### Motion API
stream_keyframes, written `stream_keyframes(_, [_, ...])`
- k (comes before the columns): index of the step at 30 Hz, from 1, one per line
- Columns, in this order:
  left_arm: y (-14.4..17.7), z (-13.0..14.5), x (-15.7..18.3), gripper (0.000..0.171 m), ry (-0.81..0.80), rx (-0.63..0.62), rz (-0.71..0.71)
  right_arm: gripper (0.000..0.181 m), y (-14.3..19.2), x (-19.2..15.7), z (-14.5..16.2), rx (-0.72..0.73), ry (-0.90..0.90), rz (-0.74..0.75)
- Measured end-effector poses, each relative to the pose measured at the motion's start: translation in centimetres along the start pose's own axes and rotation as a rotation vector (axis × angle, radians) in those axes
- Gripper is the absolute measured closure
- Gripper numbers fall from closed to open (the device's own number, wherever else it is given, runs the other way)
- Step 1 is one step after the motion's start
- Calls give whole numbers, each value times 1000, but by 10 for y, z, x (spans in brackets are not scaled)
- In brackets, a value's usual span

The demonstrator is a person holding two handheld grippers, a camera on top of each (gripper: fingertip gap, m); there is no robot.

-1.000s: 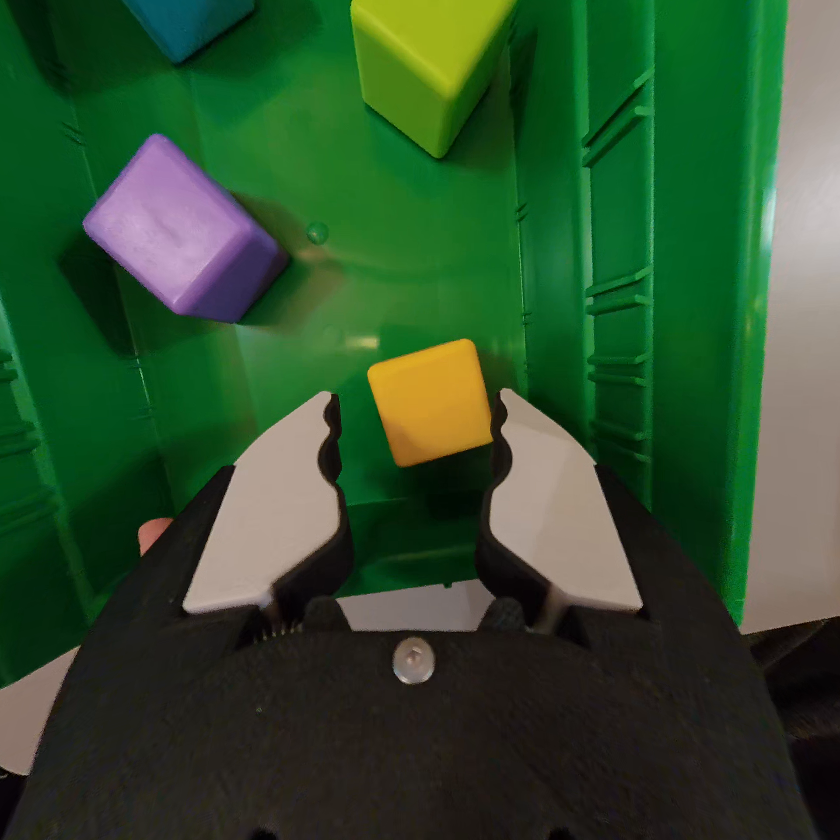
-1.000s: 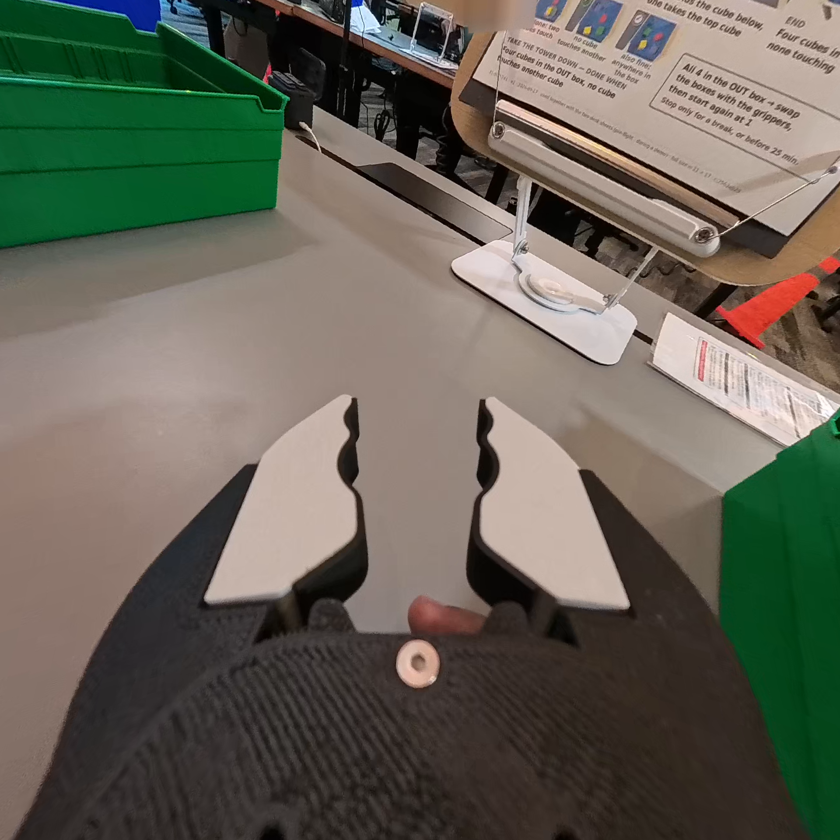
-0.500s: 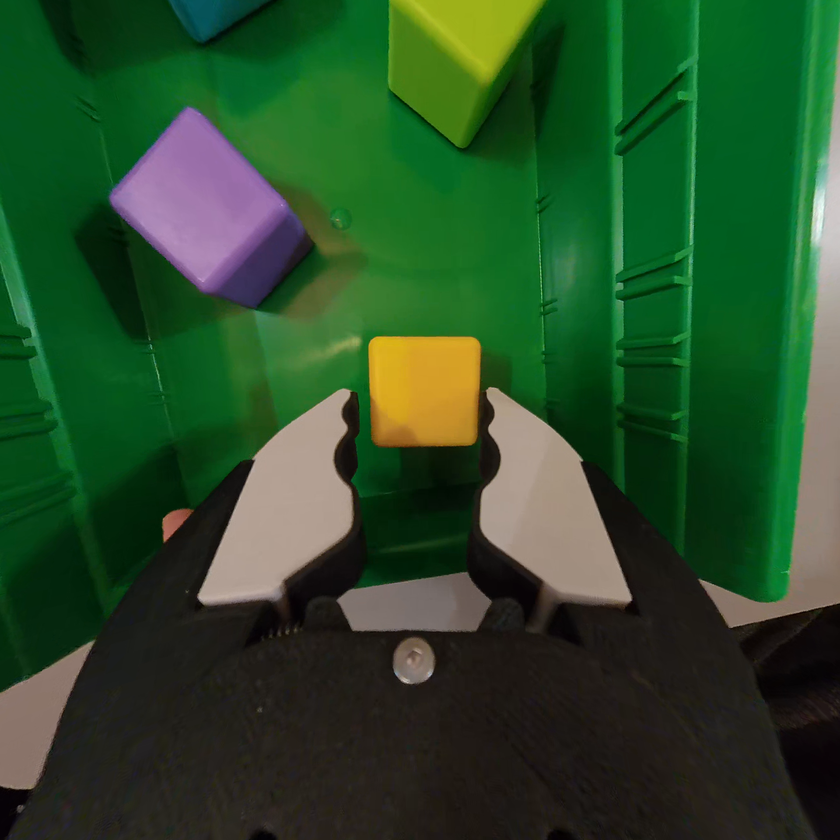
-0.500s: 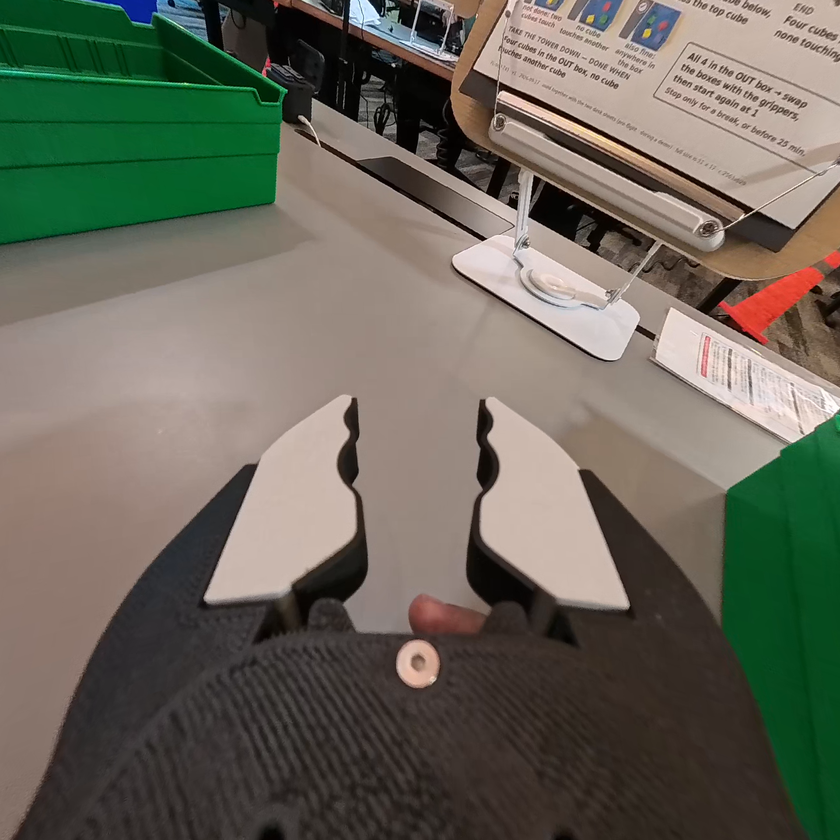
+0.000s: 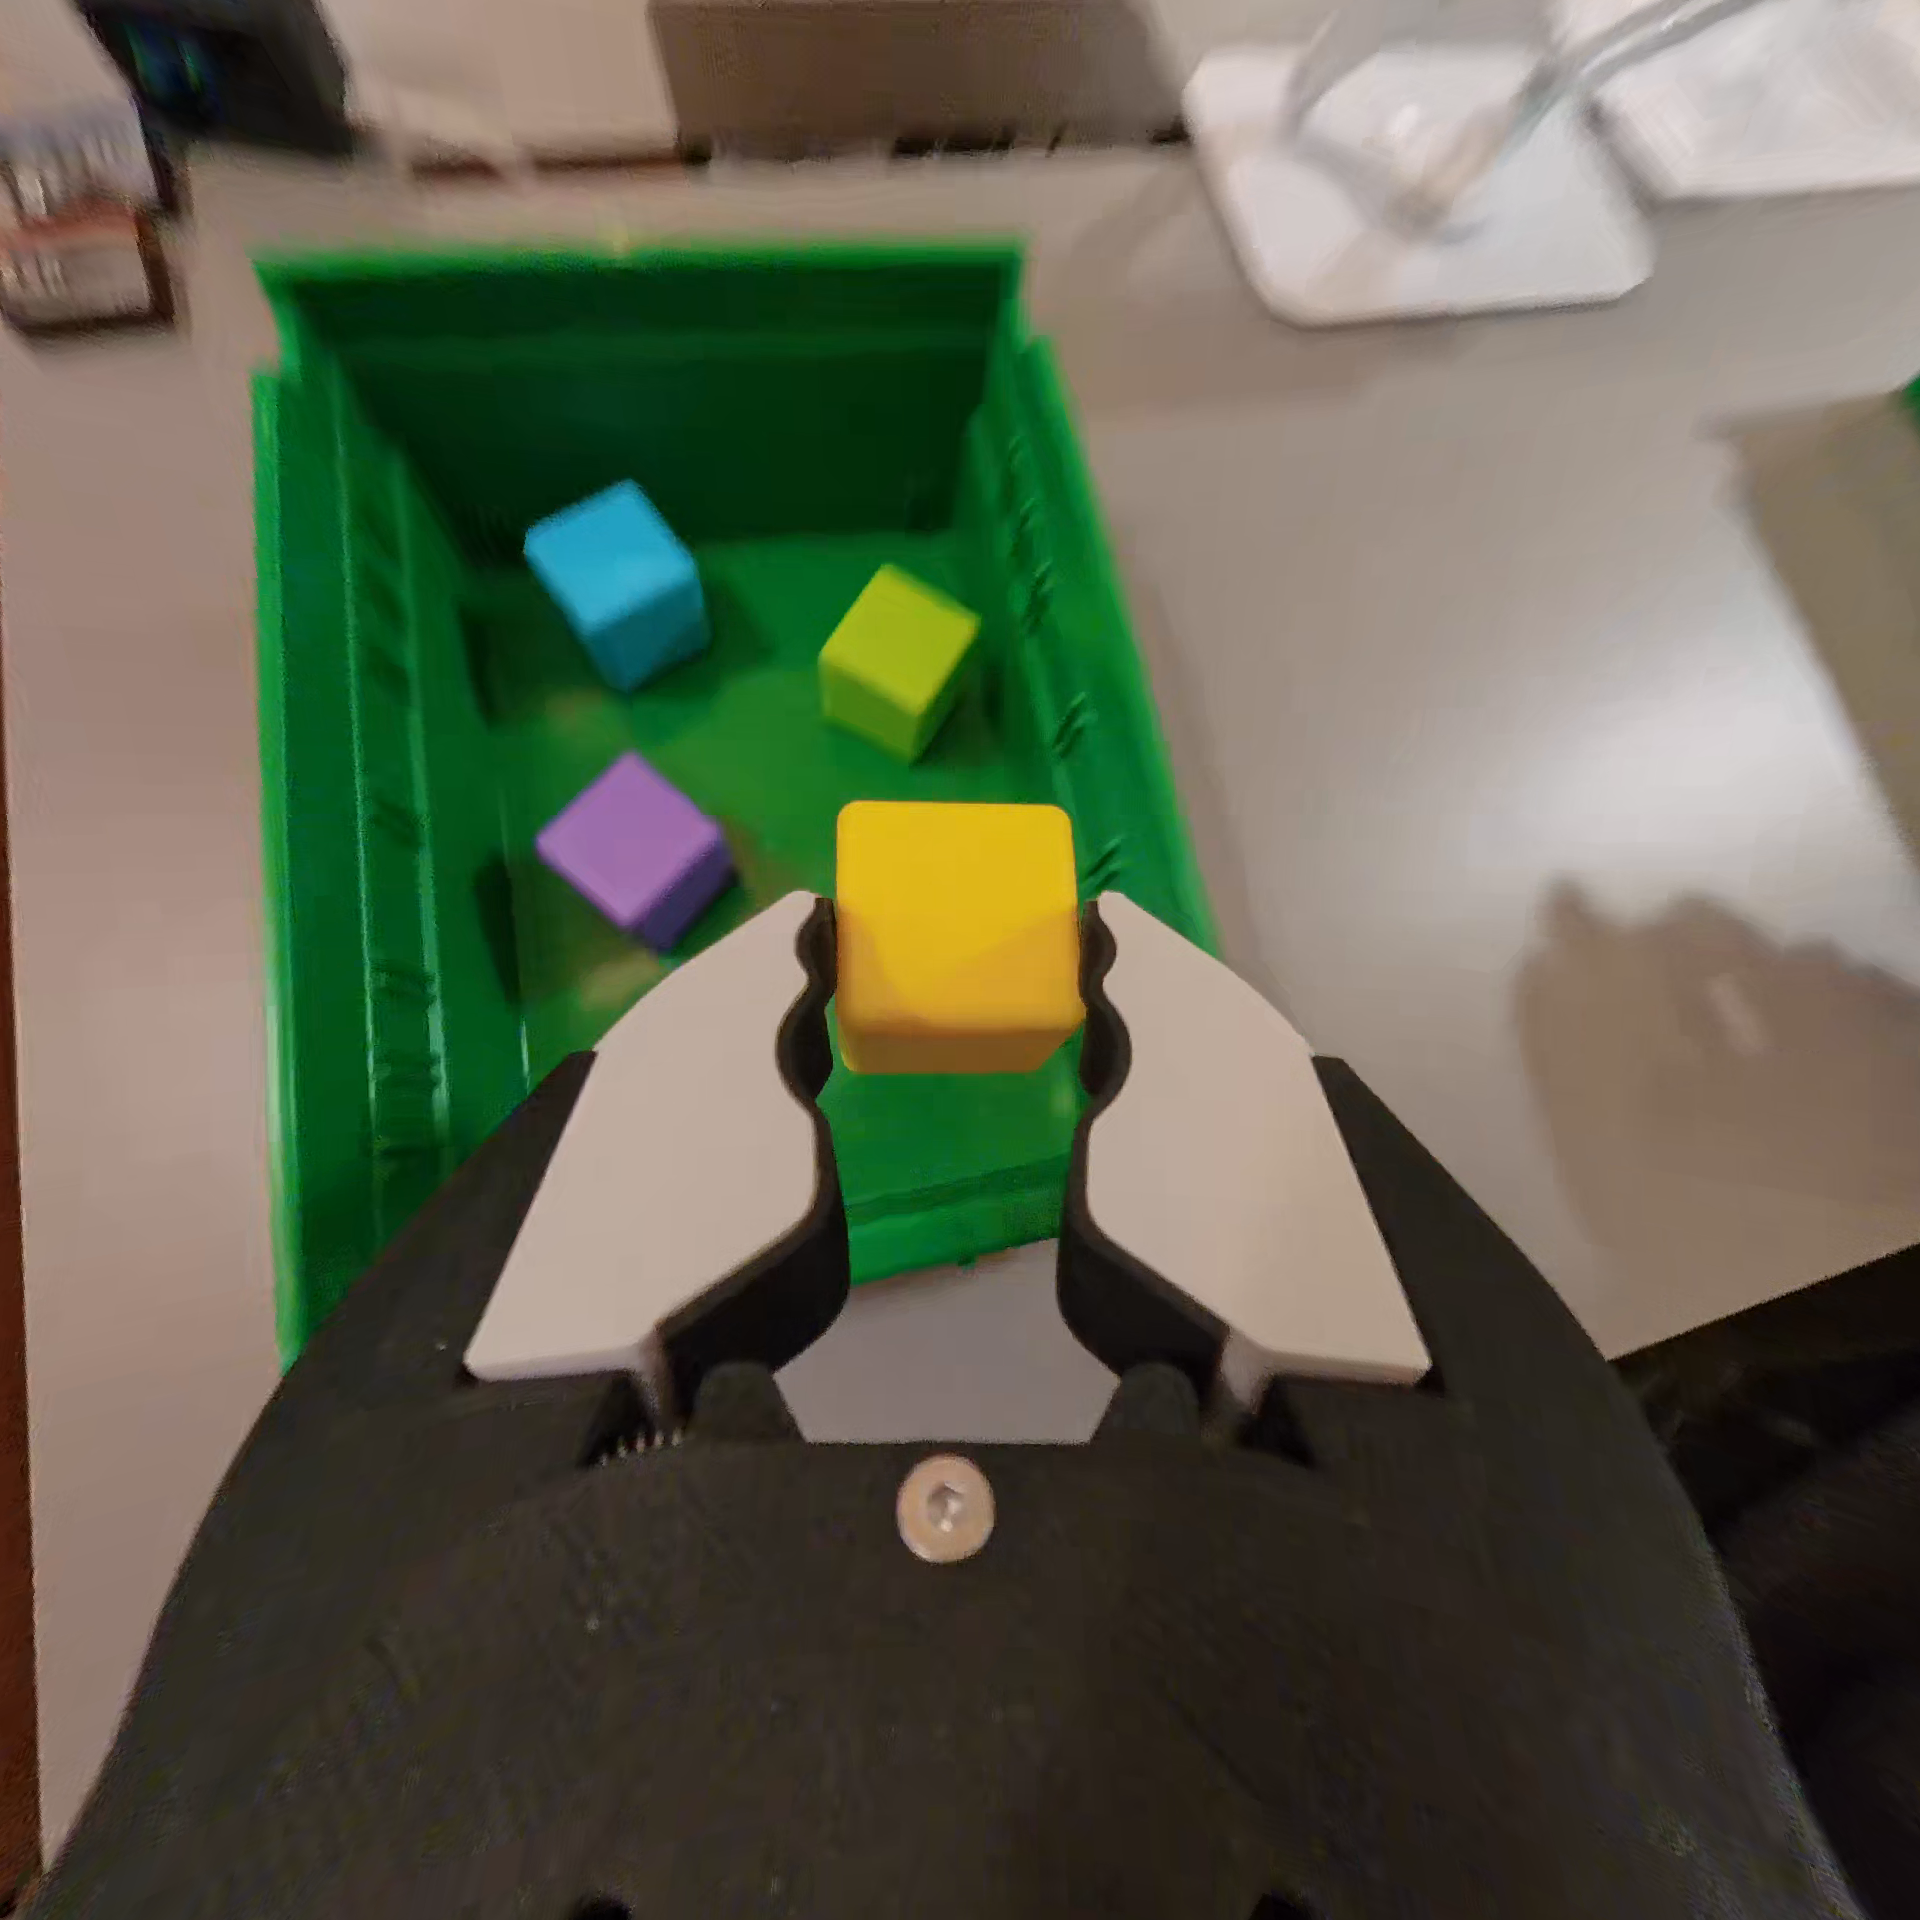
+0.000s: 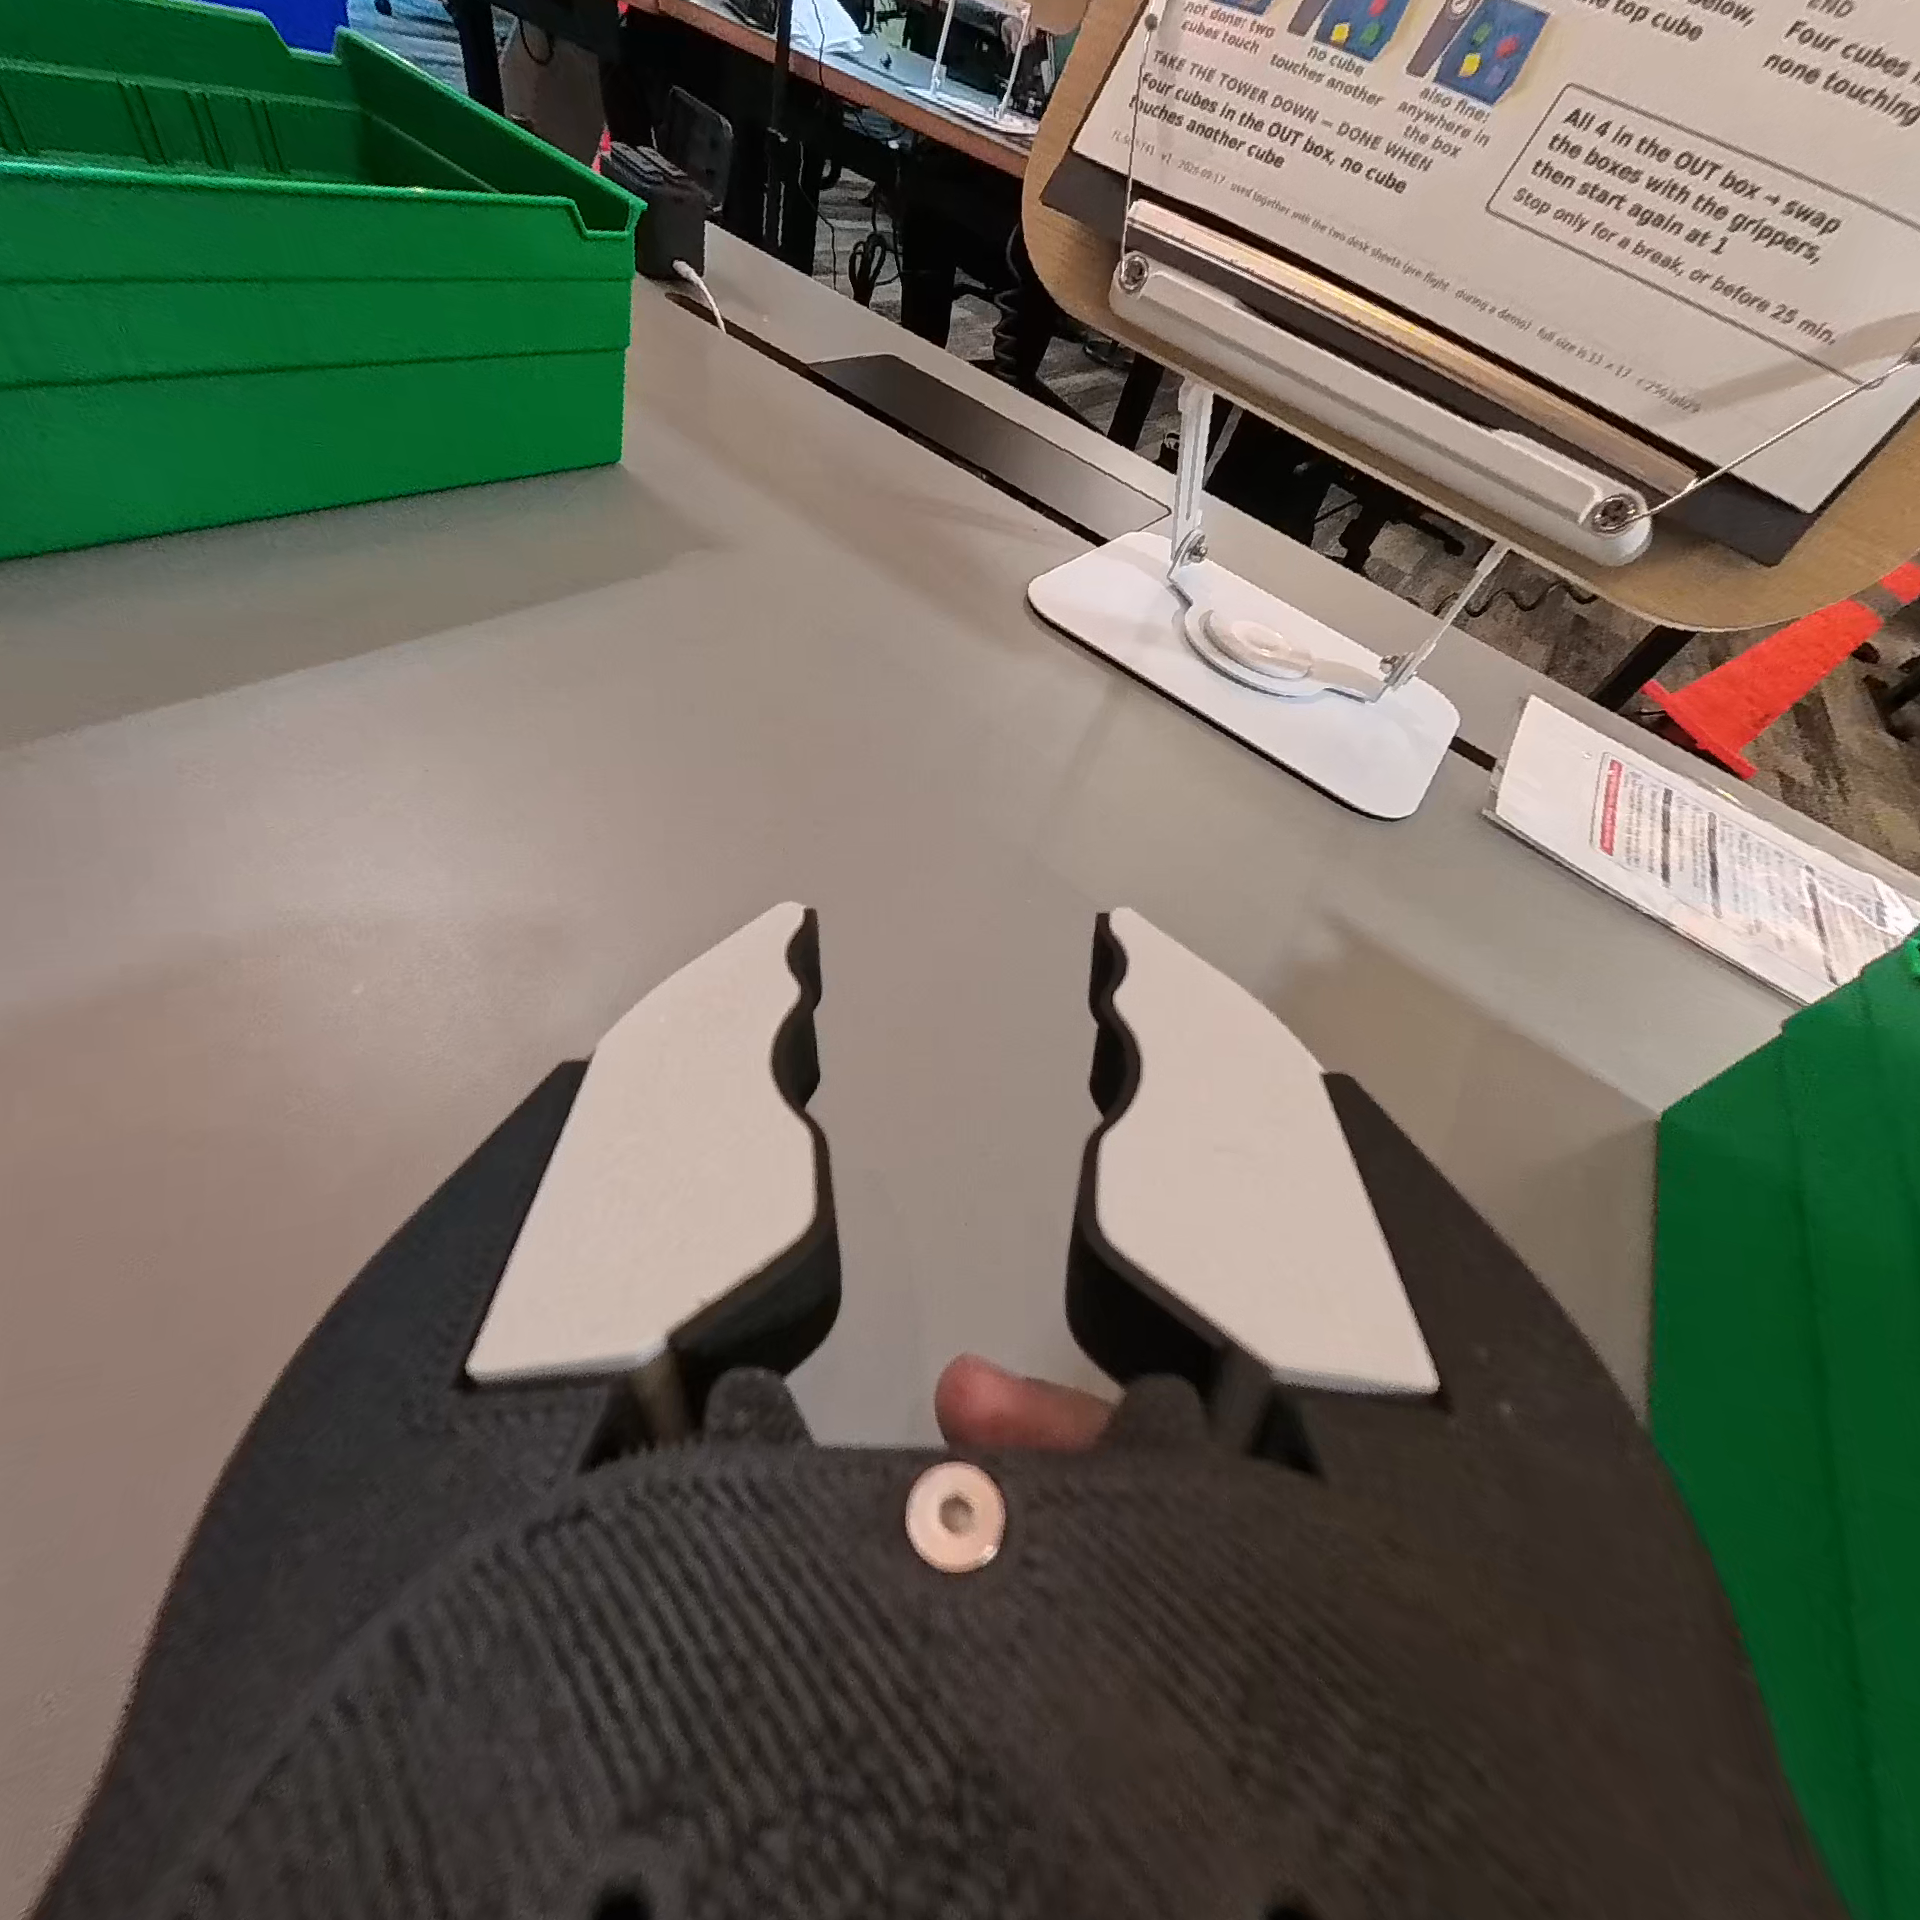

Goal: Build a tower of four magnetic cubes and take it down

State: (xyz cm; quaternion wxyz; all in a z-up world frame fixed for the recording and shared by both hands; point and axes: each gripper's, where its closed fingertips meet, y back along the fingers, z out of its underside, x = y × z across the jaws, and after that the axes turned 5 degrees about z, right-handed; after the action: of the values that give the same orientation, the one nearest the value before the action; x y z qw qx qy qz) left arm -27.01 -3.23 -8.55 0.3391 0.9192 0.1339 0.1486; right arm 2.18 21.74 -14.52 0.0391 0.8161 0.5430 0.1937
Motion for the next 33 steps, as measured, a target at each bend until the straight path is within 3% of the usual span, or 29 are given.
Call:
stream_keyframes(4, [21, -45, 67, 127, -157, 165, 131, 130, 3, 1, 2, -4, 9, 10])
stream_keyframes(7, [8, -62, 127, 127, -277, 206, 265, 131, 10, 6, 5, -9, 12, 32])
stream_keyframes(12, [-71, -58, 226, 127, -391, 241, 499, 131, 26, 21, 13, -20, 3, 83])
stream_keyframes(17, [-157, -5, 294, 127, -452, 96, 660, 132, 49, 37, 24, -38, -20, 144])
stream_keyframes(20, [-177, 12, 314, 127, -598, 51, 743, 132, 62, 48, 31, -53, -21, 191])
stream_keyframes(23, [-190, 12, 322, 127, -716, 59, 796, 132, 72, 57, 38, -65, -56, 221])
stream_keyframes(26, [-196, 21, 329, 127, -752, 7, 931, 132, 80, 62, 43, -75, -79, 241])
stream_keyframes(33, [-204, 37, 319, 127, -817, -77, 994, 133, 88, 60, 45, -85, -62, 260])
